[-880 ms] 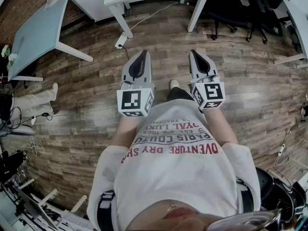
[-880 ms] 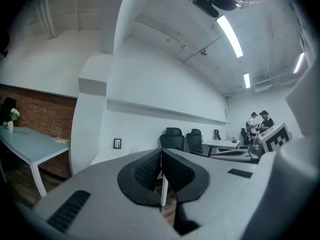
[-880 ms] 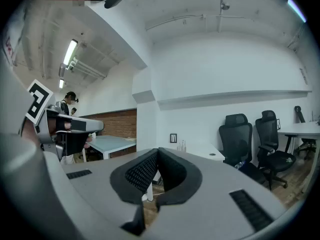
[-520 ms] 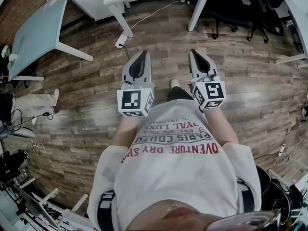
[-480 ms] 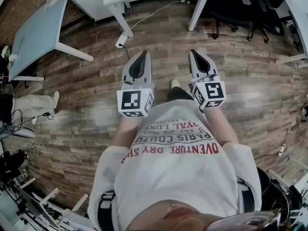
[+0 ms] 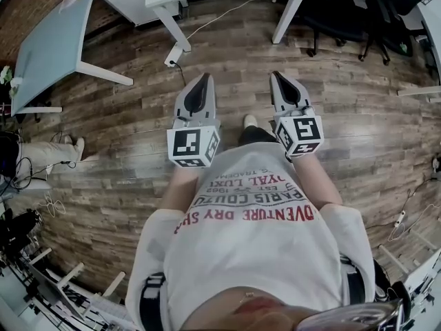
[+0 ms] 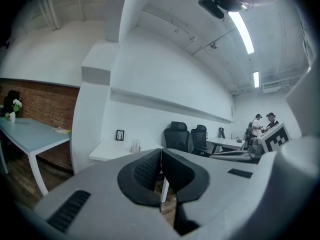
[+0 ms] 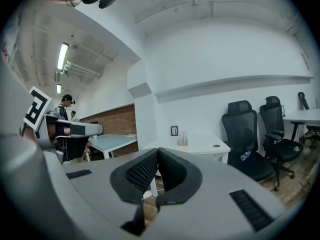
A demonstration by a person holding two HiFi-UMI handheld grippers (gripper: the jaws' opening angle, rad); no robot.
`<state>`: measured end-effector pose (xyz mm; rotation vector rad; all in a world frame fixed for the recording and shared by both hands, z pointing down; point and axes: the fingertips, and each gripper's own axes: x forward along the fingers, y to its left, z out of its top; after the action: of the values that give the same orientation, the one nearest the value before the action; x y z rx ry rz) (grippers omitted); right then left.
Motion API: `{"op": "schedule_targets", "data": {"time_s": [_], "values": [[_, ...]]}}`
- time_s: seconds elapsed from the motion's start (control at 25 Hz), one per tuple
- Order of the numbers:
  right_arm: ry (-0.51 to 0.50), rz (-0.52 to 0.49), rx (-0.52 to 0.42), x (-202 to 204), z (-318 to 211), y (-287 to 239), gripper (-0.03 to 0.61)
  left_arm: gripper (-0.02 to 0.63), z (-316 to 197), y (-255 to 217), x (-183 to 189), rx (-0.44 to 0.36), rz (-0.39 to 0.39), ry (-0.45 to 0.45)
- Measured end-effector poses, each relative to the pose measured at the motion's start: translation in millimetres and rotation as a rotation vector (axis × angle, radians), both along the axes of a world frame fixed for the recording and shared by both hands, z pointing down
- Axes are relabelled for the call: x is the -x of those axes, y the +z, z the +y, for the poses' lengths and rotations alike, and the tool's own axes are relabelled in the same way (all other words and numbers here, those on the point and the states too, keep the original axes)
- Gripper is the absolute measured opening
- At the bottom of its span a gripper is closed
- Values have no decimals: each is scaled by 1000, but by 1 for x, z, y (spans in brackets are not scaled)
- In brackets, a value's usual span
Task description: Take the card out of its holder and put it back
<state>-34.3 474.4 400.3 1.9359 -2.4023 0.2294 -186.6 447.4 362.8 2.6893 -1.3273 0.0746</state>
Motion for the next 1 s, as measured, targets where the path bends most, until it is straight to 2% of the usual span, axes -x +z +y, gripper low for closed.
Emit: {"op": "schedule_targets", "data": {"time_s": [0.4,0.64,1.0], "values": [[-17,-30,39,-50,-89,6,26,25,-85,2,-36,40,9,-51],[-63,-25,60,-69,-127,8,26,25,-122,8,-52,66,19,-103],[-61,-45,82,-92,-176,16,26,25,-166,14,-78,89,28,-78]]}}
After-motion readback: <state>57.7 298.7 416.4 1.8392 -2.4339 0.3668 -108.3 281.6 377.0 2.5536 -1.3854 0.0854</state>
